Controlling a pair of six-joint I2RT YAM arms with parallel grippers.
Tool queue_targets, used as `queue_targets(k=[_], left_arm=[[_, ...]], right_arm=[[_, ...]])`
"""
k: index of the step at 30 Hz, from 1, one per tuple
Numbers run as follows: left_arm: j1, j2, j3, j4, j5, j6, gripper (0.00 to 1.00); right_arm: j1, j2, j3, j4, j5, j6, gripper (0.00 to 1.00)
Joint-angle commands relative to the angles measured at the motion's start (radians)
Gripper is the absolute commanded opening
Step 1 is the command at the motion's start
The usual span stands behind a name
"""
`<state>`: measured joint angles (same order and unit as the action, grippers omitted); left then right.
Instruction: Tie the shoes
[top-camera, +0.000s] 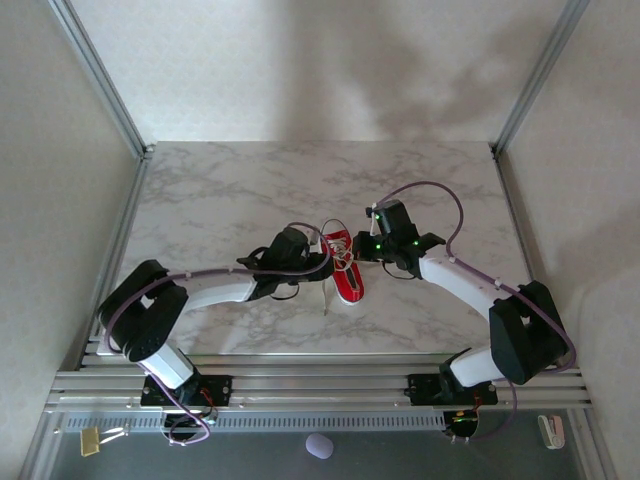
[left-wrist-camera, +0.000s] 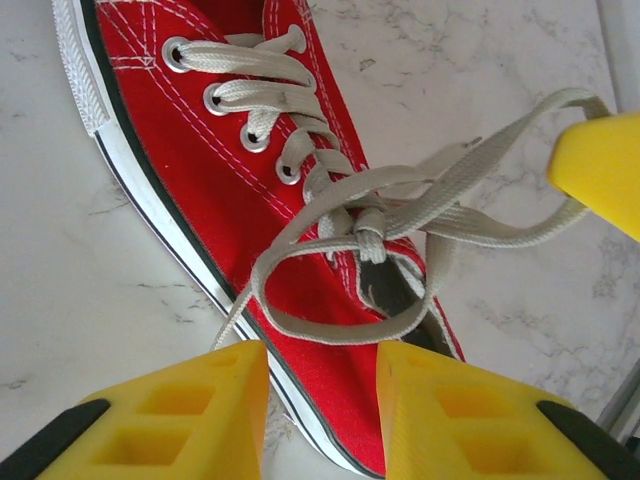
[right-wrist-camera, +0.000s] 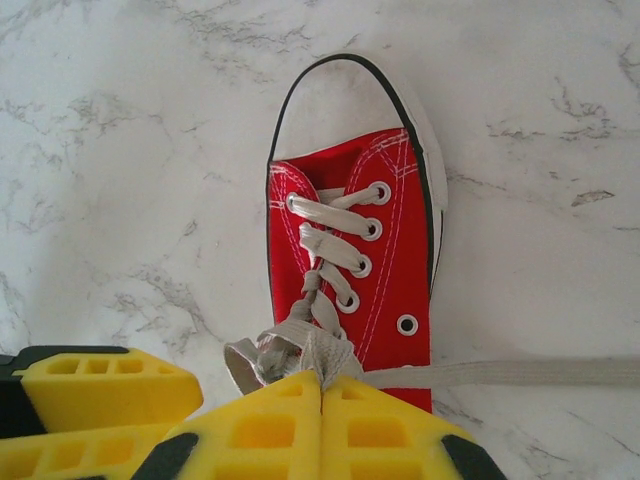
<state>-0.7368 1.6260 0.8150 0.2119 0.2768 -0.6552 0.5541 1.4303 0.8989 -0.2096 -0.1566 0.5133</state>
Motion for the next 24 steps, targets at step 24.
queue_targets(k=[24], left_arm=[[-0.001,0.083,0.182,-0.230,-0.171,0.145,0.09]], right_arm=[[-0.006,-0.011,-0.005,-0.030,0.003,0.002,0.00]])
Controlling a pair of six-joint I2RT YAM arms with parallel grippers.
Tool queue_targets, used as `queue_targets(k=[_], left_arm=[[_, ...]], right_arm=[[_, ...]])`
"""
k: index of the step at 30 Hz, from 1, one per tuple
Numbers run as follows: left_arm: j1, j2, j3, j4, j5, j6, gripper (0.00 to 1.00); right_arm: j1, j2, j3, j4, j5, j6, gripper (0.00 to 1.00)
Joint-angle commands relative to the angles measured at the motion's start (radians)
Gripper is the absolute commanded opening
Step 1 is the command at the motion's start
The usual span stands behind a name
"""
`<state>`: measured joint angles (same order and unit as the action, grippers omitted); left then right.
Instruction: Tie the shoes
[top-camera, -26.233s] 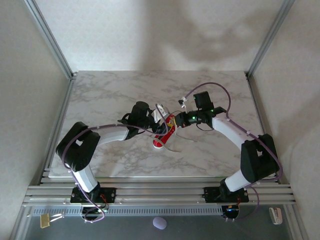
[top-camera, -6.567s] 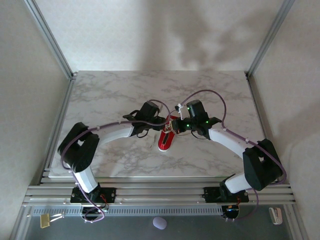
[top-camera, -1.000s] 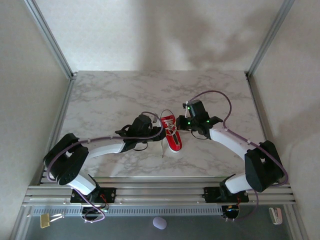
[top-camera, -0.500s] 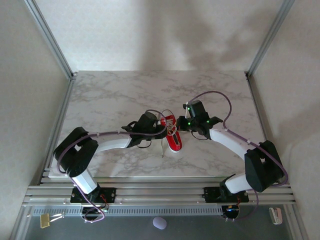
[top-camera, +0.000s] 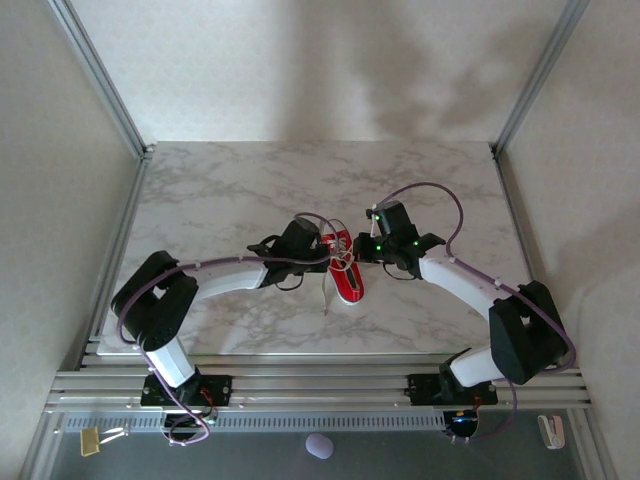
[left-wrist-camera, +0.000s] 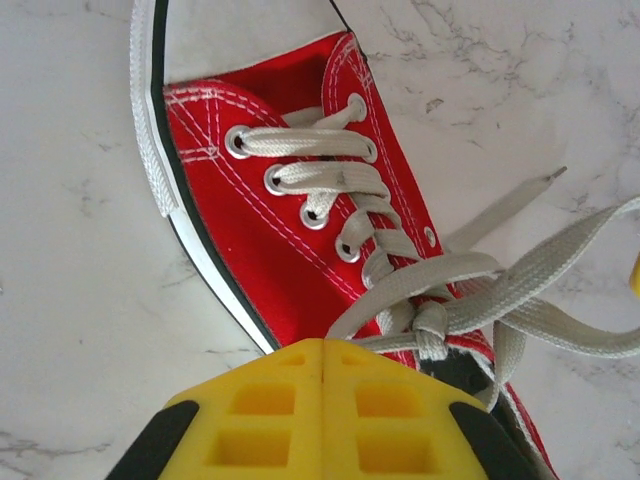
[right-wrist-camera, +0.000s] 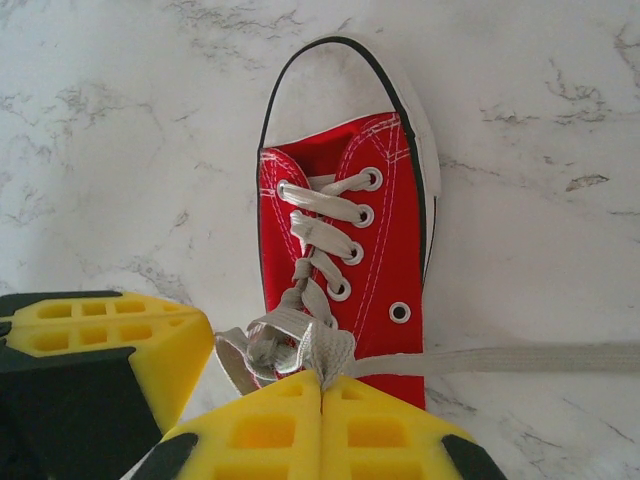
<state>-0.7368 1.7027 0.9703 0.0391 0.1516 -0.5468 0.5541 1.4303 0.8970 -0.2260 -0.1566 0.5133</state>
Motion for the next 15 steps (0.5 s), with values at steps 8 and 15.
queue_targets(k=[8,15], left_arm=[[-0.001,-0.003,-0.014,-0.015,0.013,-0.002,0.35],[-0.001,0.031,0.005,-0.004,0.030,-0.010,0.24]], right_arm=[[-0.006,-0.008,-0.001,-0.014,0.003,0.002,0.00],[-0.005,-0.007,0.005,-0.024,0.003,-0.002,0.00]])
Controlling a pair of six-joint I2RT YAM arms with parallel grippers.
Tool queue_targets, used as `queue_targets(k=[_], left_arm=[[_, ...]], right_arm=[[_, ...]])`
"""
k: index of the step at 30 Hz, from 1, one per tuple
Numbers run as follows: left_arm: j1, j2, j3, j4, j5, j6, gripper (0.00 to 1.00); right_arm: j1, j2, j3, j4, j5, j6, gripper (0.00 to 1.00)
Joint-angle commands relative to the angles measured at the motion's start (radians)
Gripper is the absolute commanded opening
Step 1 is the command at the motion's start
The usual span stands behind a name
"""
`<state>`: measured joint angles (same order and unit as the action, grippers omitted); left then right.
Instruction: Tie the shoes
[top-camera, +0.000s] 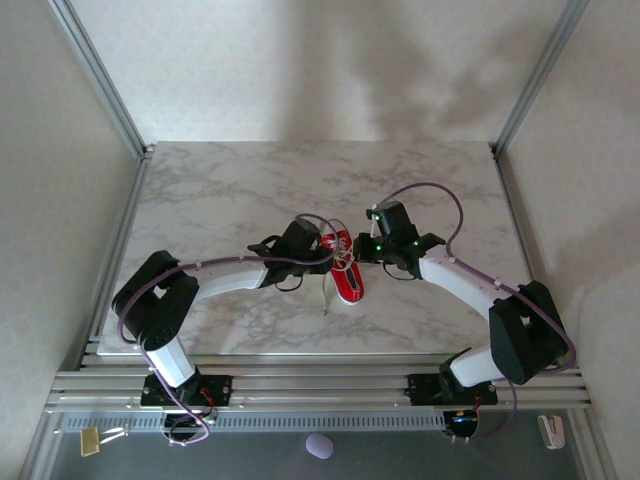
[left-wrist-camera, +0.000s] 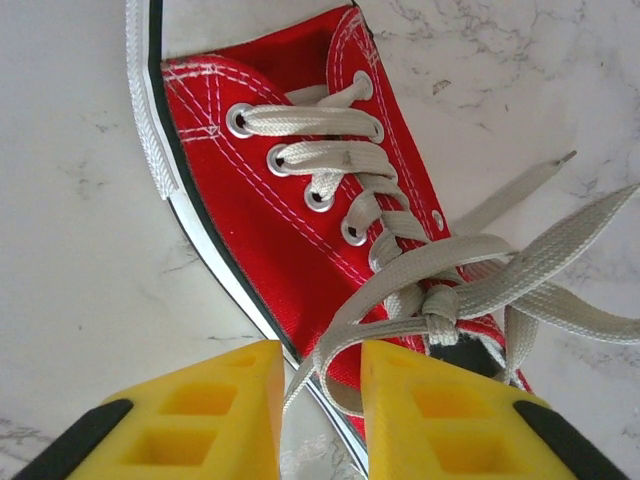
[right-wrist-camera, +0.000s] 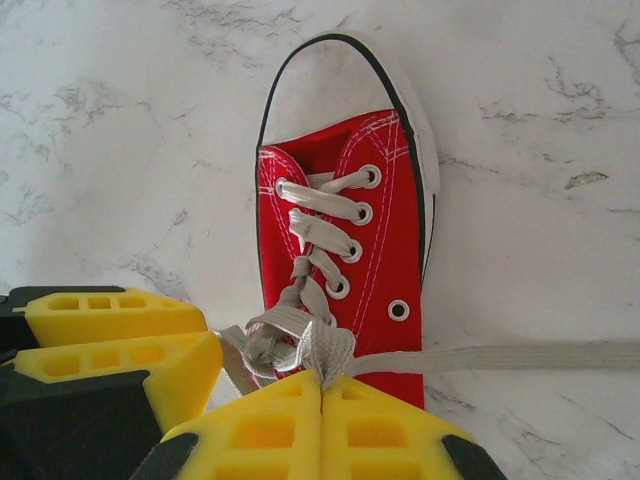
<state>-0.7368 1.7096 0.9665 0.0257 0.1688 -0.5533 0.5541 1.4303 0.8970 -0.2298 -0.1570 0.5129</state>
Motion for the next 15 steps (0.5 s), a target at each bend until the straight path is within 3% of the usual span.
queue_targets(k=[1,7,15], left_arm=[[-0.001,0.027,0.009,0.007,0.011,-0.003,0.23],[-0.001,0.042,0.018,-0.007,0.009,0.007,0.19],[-0.001,0.040,0.046,-0.024,-0.001,0.031,0.05]], right_arm=[[-0.006,-0.009,0.006,-0.021,0.004,-0.003,0.00],[-0.006,-0.008,0.010,-0.020,0.001,-0.001,0.00],[-0.006,-0.008,0.008,-0.021,0.001,-0.004,0.00]])
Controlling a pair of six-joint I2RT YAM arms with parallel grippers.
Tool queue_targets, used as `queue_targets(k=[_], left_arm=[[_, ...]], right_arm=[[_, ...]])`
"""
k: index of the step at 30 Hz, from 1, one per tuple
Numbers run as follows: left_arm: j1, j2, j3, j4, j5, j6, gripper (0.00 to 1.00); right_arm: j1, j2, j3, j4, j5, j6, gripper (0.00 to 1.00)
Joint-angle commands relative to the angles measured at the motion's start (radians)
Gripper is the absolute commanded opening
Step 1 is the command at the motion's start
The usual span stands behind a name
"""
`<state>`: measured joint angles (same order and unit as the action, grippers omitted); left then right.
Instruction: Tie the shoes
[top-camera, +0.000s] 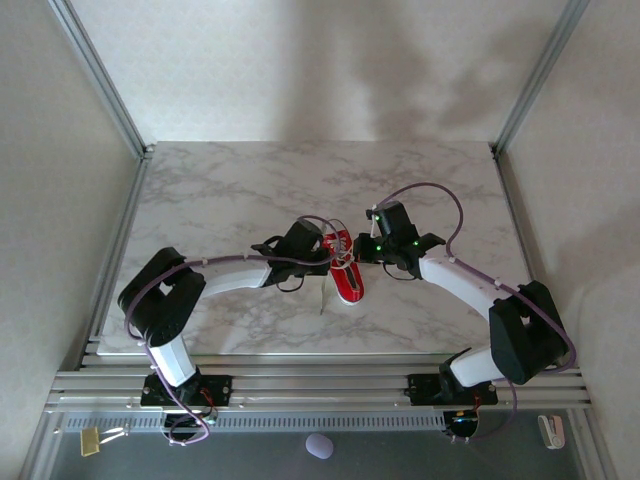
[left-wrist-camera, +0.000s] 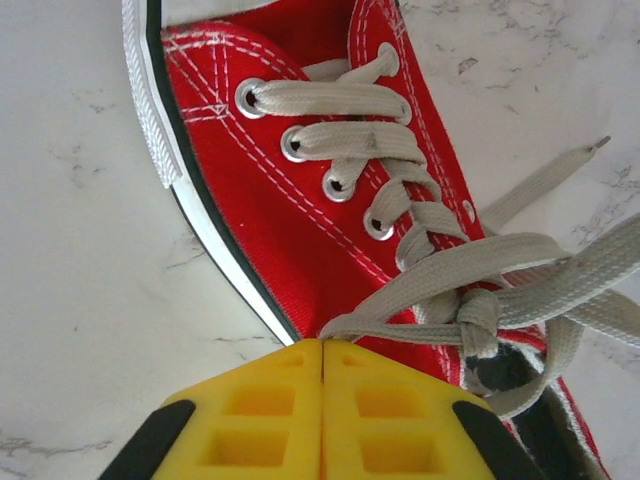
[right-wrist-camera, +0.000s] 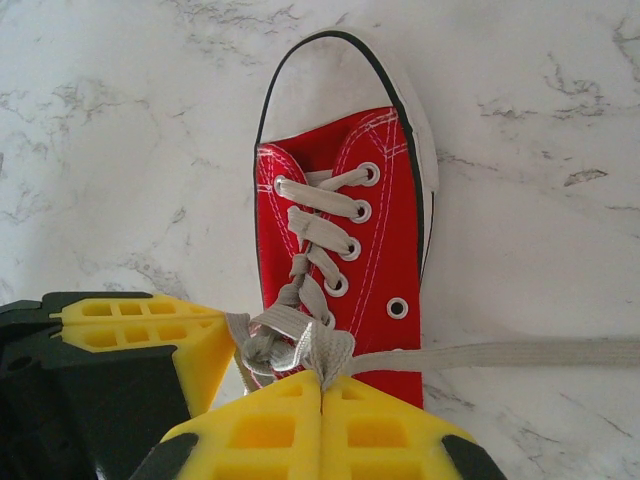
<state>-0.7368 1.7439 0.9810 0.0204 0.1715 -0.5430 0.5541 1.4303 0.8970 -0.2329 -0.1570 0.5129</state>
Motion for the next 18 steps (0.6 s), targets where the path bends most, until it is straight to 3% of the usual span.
queue_targets(k=[1,6,13,18], left_arm=[[-0.001,0.003,0.033,-0.020,-0.004,0.025,0.04],[-0.001,0.007,0.042,-0.036,-0.023,0.047,0.00],[-0.001,-0.024,0.013,-0.005,0.005,0.008,0.32],[-0.001,-0.022,0.005,0.030,0.046,-0.039,0.31]], right_arm=[[-0.006,-0.009,0.008,-0.017,0.001,-0.004,0.00],[-0.006,-0.005,0.008,-0.017,0.001,-0.005,0.00],[-0.006,-0.002,0.008,-0.016,0.001,-0.003,0.00],[-0.006,-0.002,0.005,-0.013,0.001,-0.003,0.00]])
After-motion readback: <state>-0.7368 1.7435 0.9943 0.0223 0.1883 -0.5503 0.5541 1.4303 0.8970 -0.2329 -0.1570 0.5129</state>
